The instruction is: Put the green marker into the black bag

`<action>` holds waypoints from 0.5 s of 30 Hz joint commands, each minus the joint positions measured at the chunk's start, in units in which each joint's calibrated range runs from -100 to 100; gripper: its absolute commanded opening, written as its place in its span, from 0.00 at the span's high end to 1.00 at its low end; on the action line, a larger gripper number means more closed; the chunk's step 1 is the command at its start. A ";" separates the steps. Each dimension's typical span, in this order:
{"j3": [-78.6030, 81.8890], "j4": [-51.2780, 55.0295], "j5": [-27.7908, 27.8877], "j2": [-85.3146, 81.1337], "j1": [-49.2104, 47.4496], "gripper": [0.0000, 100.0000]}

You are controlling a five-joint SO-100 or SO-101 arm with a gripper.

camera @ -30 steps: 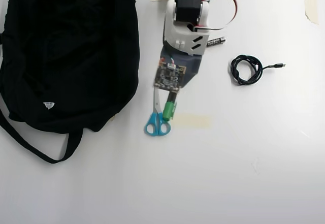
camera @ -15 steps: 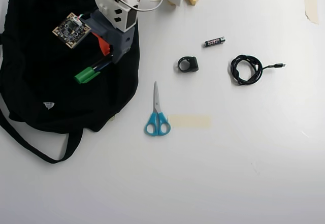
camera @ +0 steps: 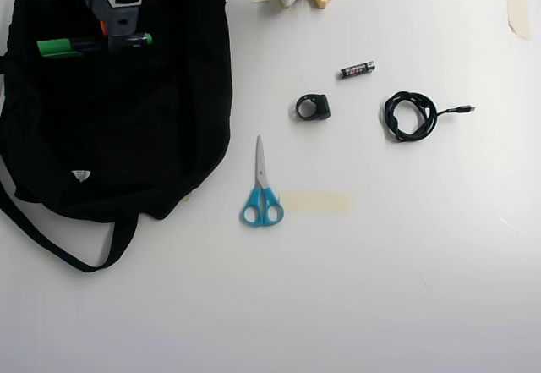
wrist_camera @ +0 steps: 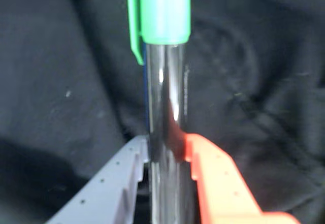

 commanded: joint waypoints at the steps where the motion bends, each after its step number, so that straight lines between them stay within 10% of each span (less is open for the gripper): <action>1: 2.03 -0.70 -0.10 0.37 1.85 0.98; 7: 2.03 3.69 0.32 0.70 2.08 0.95; 15: 1.49 3.69 -0.10 -0.46 0.80 0.55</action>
